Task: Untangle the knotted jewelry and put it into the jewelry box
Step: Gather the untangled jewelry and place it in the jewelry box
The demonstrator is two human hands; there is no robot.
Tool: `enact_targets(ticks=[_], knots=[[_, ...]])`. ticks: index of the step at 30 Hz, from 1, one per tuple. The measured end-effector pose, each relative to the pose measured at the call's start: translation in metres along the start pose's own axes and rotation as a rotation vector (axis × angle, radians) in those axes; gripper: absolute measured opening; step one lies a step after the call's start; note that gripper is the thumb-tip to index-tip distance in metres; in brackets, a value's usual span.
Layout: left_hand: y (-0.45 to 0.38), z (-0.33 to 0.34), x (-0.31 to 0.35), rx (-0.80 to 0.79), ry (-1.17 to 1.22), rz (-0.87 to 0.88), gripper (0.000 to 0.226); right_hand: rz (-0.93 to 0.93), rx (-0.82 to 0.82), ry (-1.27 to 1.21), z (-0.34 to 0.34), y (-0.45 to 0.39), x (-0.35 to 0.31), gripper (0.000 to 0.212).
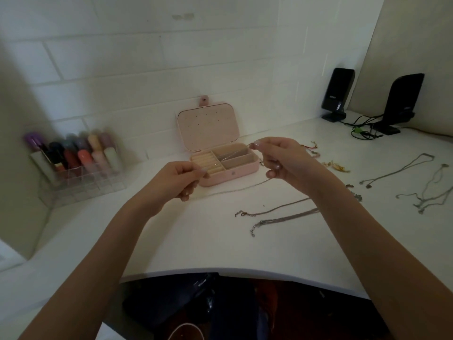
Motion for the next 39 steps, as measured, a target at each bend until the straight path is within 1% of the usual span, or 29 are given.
enact_targets(ticks=[3, 5, 6, 9, 10, 12, 15, 19, 21, 23, 24, 26, 28, 30, 32, 36, 38, 39], knots=[[0.000, 0.000, 0.002, -0.037, -0.062, 0.004, 0.018, -0.001, 0.036, 0.038, -0.009, 0.000, 0.000, 0.012], [-0.001, 0.001, 0.003, -0.043, -0.029, 0.001, 0.013, 0.004, 0.079, 0.082, -0.014, 0.001, 0.001, 0.012], [-0.001, 0.002, 0.004, -0.041, 0.037, -0.006, 0.013, 0.010, 0.097, 0.097, -0.017, 0.001, 0.001, 0.013], [0.000, 0.004, 0.010, -0.053, 0.346, -0.044, 0.026, 0.026, 0.134, 0.151, -0.027, 0.003, 0.001, 0.015], [0.000, 0.005, 0.013, -0.061, 0.415, -0.040, 0.027, 0.029, 0.146, 0.172, -0.029, 0.004, 0.002, 0.014], [0.000, 0.006, 0.018, -0.075, 0.468, -0.015, 0.026, 0.028, 0.177, 0.230, -0.032, 0.005, 0.002, 0.013], [-0.001, 0.010, 0.025, -0.061, 0.466, 0.013, 0.022, -0.008, 0.207, 0.321, -0.033, 0.004, 0.004, 0.014], [-0.002, 0.017, 0.030, -0.014, 0.380, 0.058, 0.011, -0.032, 0.141, 0.415, -0.023, 0.003, 0.006, 0.010], [-0.002, 0.022, 0.033, -0.004, 0.357, 0.068, 0.010, -0.096, 0.121, 0.537, -0.016, 0.003, 0.005, 0.009], [-0.001, 0.025, 0.036, 0.014, 0.350, 0.077, 0.012, -0.213, 0.132, 0.669, -0.009, 0.004, 0.000, 0.009], [0.000, 0.026, 0.037, 0.018, 0.349, 0.080, 0.014, -0.271, 0.133, 0.661, -0.004, 0.006, -0.004, 0.012], [0.001, 0.029, 0.040, 0.008, 0.347, 0.084, 0.020, -0.322, 0.062, 0.519, 0.008, 0.012, -0.013, 0.021], [0.002, 0.032, 0.042, -0.010, 0.327, 0.085, 0.025, -0.308, -0.055, 0.414, 0.021, 0.019, -0.016, 0.028], [0.002, 0.034, 0.043, -0.006, 0.319, 0.079, 0.028, -0.303, -0.119, 0.366, 0.029, 0.022, -0.017, 0.027], [0.000, 0.035, 0.042, 0.017, 0.308, 0.064, 0.029, -0.306, -0.089, 0.339, 0.032, 0.022, -0.016, 0.021], [0.000, 0.038, 0.039, 0.036, 0.306, 0.017, 0.026, -0.323, 0.032, 0.396, 0.032, 0.018, -0.009, 0.009], [-0.001, 0.041, 0.038, 0.025, 0.281, -0.020, 0.023, -0.334, 0.086, 0.351, 0.032, 0.017, -0.011, 0.005], [-0.001, 0.043, 0.037, 0.004, 0.291, -0.054, 0.028, -0.329, 0.107, 0.294, 0.031, 0.017, -0.013, 0.003]])
Point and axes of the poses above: each hand's wrist, its own y-axis away from the middle knuckle, its own z-axis out of the palm, x = y × z, the point moved 4 cm from there along -y, towards the middle knuckle, and after that the axes turned 10 degrees about x, right-handed, at the moved point
